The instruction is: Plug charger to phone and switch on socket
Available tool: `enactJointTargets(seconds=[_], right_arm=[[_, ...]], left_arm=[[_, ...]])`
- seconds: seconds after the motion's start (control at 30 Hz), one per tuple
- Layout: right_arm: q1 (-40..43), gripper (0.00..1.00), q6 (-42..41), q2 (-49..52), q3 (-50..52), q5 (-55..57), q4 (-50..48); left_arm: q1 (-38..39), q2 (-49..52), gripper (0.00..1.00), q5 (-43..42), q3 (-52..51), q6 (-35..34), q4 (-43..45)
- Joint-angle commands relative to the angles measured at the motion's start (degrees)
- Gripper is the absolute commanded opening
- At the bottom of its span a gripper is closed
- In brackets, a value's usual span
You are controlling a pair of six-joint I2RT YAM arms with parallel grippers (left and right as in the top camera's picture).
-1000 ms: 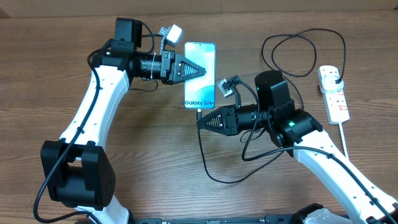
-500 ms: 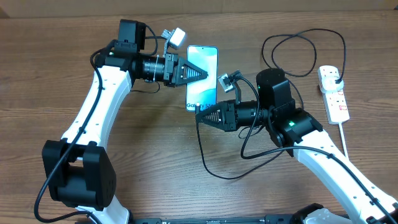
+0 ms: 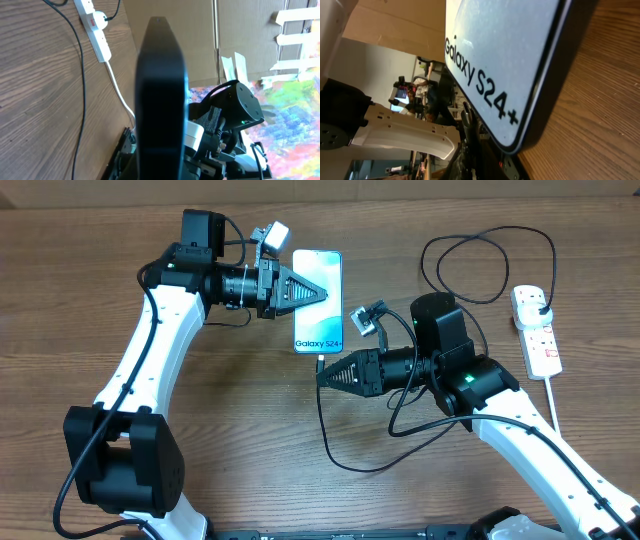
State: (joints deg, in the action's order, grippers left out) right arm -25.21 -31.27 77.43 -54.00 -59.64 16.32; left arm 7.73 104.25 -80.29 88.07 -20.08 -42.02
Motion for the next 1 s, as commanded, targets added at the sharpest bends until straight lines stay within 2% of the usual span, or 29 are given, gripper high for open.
enactJointTargets(seconds=[0.0,0.97], right_arm=[[0.2,0.04,0.2,-0.2,-0.9,-1.1,-0.6],[0.2,0.04,-0.3,-0.2,-0.9,-0.9,-1.4]], left_arm=[[-0.2,-2.0,0.04,-1.8,-0.1,-1.8,0.3],[1.4,-2.0,0.04,-3.5,-0.1,-3.3,0.3]])
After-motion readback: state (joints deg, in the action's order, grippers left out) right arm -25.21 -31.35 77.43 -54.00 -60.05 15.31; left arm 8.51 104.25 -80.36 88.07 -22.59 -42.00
